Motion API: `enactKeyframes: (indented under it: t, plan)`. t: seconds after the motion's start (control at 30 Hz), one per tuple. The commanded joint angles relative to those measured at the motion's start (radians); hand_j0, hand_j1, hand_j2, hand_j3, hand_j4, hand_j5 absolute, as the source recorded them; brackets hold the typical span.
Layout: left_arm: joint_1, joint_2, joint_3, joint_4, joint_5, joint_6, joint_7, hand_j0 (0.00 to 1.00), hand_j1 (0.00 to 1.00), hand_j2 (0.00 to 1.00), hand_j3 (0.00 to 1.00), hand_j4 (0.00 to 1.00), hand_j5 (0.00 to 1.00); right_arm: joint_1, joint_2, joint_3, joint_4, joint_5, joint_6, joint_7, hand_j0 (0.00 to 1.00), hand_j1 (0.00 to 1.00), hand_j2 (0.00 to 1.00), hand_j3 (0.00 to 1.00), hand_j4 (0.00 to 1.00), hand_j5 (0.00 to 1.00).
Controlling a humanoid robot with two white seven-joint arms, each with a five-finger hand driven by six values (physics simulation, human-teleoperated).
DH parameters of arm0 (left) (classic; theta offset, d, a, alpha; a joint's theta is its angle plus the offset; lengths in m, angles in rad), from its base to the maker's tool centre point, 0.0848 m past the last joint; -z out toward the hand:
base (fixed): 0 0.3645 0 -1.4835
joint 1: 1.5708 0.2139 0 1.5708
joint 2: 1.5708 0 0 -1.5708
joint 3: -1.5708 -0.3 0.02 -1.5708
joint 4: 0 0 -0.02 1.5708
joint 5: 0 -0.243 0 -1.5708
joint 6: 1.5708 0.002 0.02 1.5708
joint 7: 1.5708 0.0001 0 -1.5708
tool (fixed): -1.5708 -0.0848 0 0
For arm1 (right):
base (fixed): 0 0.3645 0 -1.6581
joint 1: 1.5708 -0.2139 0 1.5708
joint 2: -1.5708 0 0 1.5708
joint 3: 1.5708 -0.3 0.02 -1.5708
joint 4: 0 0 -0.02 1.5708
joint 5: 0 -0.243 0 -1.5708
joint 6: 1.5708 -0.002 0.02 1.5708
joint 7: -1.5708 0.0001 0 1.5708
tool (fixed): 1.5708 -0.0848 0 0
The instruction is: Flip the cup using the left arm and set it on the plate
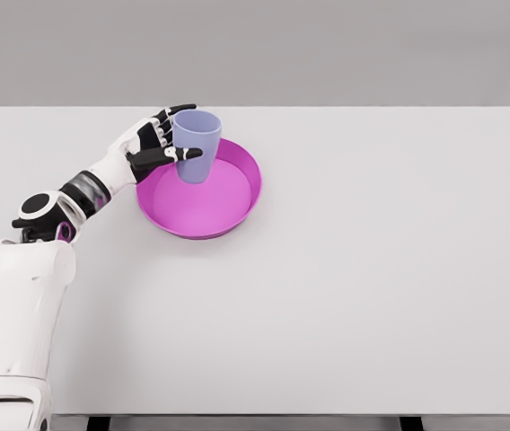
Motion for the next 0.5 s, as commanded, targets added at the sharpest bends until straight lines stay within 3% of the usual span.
enactKeyframes:
  t: [0.0, 0.33, 0.4, 0.47]
  plan:
    - [-0.002, 0.000, 0.000, 0.022, 0.015, 0.004, 0.000, 0.69, 0.69, 0.69, 0.69, 0.69, 0.69, 0.002, 0.000, 0.000, 0.000, 0.000, -0.001, 0.000, 1.00, 1.00, 1.00, 1.00, 1.00, 1.00]
    - [0.000, -0.003, -0.003, 0.046, 0.023, -0.001, 0.000, 0.71, 0.71, 0.71, 0.71, 0.71, 0.71, 0.000, 0.000, 0.000, 0.000, 0.000, 0.001, 0.000, 1.00, 1.00, 1.00, 1.00, 1.00, 1.00]
    - [-0.002, -0.003, -0.003, 0.044, 0.023, 0.001, 0.000, 0.93, 0.93, 0.93, 0.93, 0.93, 0.93, 0.002, 0.000, 0.002, 0.000, 0.000, -0.001, 0.000, 1.00, 1.00, 1.00, 1.00, 1.00, 1.00]
    - [0.000, -0.001, -0.003, 0.044, 0.023, -0.001, 0.000, 1.00, 1.00, 1.00, 1.00, 1.00, 1.00, 0.002, 0.000, 0.000, 0.000, 0.000, -0.001, 0.000, 1.00, 1.00, 1.00, 1.00, 1.00, 1.00]
